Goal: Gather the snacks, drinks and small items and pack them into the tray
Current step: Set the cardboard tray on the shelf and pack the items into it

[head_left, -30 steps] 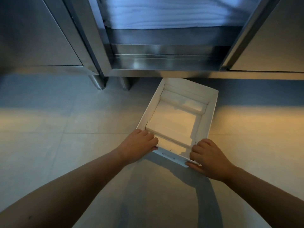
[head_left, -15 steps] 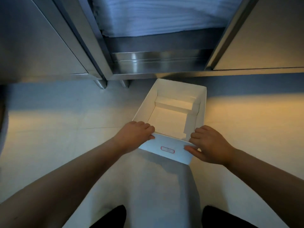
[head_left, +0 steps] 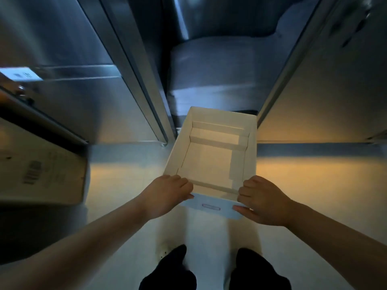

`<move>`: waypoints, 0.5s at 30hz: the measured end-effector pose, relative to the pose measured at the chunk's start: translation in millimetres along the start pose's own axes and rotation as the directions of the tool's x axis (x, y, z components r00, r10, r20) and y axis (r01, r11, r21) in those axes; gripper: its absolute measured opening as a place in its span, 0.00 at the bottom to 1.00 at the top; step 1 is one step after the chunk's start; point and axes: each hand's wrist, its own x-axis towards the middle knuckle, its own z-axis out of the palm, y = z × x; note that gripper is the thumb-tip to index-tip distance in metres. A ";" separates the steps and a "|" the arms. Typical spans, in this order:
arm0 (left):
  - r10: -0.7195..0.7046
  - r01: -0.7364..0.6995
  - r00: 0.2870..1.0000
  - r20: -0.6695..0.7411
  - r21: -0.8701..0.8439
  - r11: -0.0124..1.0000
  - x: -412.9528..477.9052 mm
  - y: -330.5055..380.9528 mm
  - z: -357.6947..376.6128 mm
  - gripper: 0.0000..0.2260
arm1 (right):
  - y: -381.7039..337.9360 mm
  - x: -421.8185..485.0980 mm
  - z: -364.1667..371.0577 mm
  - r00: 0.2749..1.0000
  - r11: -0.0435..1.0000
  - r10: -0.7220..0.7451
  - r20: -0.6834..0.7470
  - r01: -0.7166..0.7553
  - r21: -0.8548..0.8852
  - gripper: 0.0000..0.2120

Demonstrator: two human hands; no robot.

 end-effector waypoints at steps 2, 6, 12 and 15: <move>-0.011 0.011 1.000 -0.011 0.024 1.000 -12.3 6.4 -51.8 0.12 | -10.7 13.4 -47.5 0.999 1.000 -0.026 -0.033 0.026 -0.006 0.18; -0.076 0.075 0.997 0.001 0.127 0.989 -38.2 25.4 -135.4 0.14 | -27.7 33.8 -124.7 0.989 0.992 -0.124 -0.082 0.124 0.001 0.17; -0.240 0.256 0.965 -0.102 0.182 0.950 -65.2 70.3 -232.4 0.10 | -33.1 65.0 -218.1 0.949 0.957 -0.290 -0.123 0.286 -0.052 0.17; -0.340 0.360 0.931 -0.133 0.177 0.916 -82.1 104.1 -266.9 0.11 | -36.3 75.5 -254.5 0.905 0.918 -0.397 -0.153 0.392 -0.066 0.17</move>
